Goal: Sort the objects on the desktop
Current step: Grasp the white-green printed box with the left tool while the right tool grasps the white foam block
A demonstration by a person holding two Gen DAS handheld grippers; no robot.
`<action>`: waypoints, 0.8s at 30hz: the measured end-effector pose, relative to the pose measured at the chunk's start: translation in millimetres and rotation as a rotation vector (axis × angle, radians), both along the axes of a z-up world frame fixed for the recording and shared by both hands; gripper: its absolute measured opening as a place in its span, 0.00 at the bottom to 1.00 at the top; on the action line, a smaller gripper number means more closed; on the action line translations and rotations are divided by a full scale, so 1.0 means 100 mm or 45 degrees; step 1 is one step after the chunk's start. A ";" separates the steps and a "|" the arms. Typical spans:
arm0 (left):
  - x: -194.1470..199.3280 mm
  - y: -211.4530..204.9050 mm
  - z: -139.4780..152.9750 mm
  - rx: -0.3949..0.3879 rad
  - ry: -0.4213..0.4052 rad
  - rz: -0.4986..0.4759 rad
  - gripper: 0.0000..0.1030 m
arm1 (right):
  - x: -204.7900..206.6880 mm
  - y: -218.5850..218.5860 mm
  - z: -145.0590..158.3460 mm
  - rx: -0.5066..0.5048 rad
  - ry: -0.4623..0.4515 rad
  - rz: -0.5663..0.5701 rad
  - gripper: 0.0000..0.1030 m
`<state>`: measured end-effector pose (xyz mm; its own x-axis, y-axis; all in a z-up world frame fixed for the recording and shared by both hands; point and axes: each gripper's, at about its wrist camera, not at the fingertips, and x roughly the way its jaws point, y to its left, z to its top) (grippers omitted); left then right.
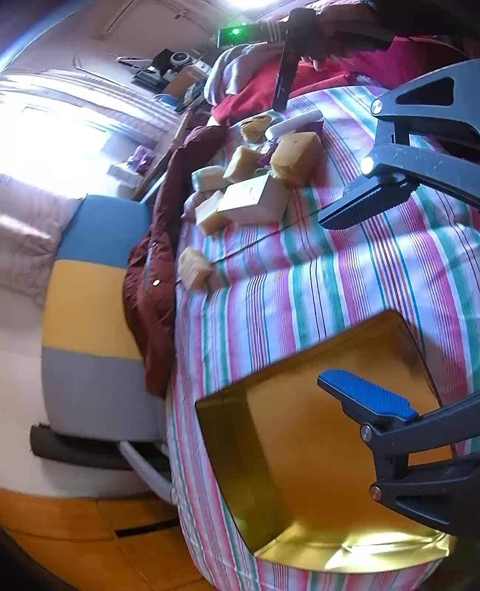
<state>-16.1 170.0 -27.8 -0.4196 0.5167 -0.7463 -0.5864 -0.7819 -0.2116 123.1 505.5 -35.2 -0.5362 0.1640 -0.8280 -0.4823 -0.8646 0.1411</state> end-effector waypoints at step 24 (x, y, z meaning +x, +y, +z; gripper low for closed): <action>-0.40 1.65 -0.13 0.004 -0.157 -0.384 0.77 | -0.17 0.41 -0.66 -0.247 -0.095 0.135 0.77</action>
<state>-56.0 335.3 -41.1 -0.1540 0.6061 -0.7803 -0.7612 -0.5763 -0.2974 105.9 546.3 -101.0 -0.4779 -0.0559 -0.8766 -0.4057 -0.8711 0.2768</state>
